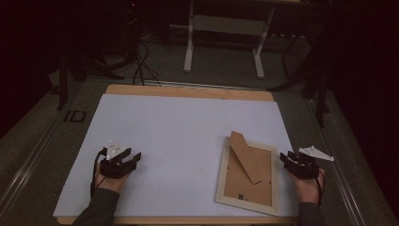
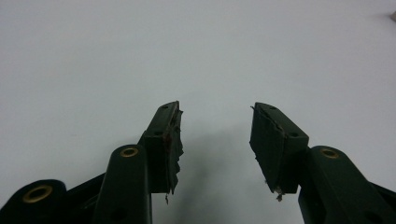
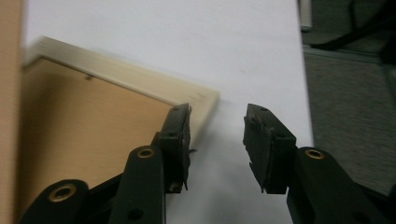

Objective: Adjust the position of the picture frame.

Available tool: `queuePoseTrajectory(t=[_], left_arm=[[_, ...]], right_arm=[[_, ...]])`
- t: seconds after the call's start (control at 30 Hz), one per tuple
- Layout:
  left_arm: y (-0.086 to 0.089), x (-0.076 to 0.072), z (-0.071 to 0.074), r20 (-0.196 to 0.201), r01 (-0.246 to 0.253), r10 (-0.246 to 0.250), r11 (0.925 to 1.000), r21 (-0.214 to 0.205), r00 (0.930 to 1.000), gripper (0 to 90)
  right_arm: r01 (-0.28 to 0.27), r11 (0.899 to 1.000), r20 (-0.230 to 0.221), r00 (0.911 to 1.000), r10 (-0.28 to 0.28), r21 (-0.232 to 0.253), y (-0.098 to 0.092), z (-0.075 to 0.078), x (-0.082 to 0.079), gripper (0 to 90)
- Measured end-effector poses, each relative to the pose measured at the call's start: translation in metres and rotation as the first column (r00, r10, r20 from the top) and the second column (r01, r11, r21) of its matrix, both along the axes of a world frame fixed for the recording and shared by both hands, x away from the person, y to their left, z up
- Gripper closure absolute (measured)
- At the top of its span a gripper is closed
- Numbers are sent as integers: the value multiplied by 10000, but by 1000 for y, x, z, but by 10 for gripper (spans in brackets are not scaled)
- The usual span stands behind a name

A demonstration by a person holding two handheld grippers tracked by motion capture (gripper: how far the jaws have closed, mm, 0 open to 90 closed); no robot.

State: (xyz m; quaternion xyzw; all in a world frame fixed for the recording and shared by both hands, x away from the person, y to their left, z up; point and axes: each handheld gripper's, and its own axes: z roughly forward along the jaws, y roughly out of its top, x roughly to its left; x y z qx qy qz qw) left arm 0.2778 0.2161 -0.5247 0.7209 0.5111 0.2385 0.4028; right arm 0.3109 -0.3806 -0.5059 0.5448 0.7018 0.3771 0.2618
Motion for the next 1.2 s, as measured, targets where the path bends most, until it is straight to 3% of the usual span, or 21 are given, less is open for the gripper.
queuePoseTrajectory(t=[0.1,0.23,0.5,0.53,0.6,0.83,1.03,1.2], left_arm=[[-1,0,0,12,20,-20,9999,110,10000,534],[-1,0,0,12,4,-5,10000,82,10000,532],[-3,-2,4,21,330,-329,9992,-206,9995,601],[-4,-2,5,29,405,-404,9988,-272,9992,662],[-5,-3,7,48,520,-519,9984,-208,9986,715],[-9,-4,9,-22,829,-830,9963,-211,9965,898],[-10,-5,10,79,977,-976,9951,-150,9952,900],[-9,-5,9,119,809,-807,9966,-127,9967,900]], right_arm=[[-232,9997,128,9996,233,-12,3,5,-2,598],[-543,9982,-39,9985,543,-245,10,5,-3,587],[-494,9980,-221,9986,486,-386,9,2,-4,668],[-299,9988,-179,9994,293,-382,7,2,-5,739],[-135,9992,-416,9991,119,-382,5,0,-5,797],[4,9989,-1105,9939,-55,-461,6,-10,-6,895],[-152,9990,-1438,9896,89,-428,9,-14,-9,897],[-134,9986,-1564,9877,53,-506,12,-16,-10,897]])
